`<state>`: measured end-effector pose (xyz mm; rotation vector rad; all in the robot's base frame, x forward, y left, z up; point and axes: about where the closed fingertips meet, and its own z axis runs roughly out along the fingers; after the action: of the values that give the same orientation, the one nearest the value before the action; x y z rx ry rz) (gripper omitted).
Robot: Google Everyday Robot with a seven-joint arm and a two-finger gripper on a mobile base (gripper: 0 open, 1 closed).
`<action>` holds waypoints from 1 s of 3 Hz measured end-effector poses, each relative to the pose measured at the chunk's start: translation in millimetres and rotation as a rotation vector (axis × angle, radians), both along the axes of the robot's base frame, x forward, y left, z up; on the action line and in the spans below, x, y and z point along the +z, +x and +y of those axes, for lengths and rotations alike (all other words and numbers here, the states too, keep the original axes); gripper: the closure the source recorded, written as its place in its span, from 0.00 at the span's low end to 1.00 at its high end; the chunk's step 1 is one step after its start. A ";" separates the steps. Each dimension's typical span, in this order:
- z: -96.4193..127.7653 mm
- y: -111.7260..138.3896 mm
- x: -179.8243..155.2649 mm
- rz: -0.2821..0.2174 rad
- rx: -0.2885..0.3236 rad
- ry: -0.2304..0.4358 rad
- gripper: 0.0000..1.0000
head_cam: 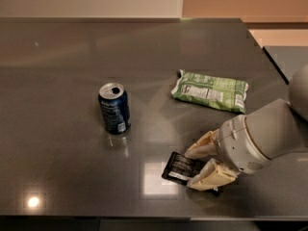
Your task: Move rxbar chocolate near pepsi can
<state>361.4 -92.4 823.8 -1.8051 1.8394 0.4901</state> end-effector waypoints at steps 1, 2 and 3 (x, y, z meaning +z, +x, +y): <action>-4.9 -0.8 6.1 0.007 -0.005 0.009 0.87; -6.4 0.3 16.1 0.008 -0.007 0.010 1.00; 3.4 9.1 33.0 -0.002 0.003 0.020 1.00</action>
Offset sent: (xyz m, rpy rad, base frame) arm 0.0040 -0.0091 0.0298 0.0113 0.0116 -0.0111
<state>370.4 -89.1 856.7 -1.7947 1.8245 0.5058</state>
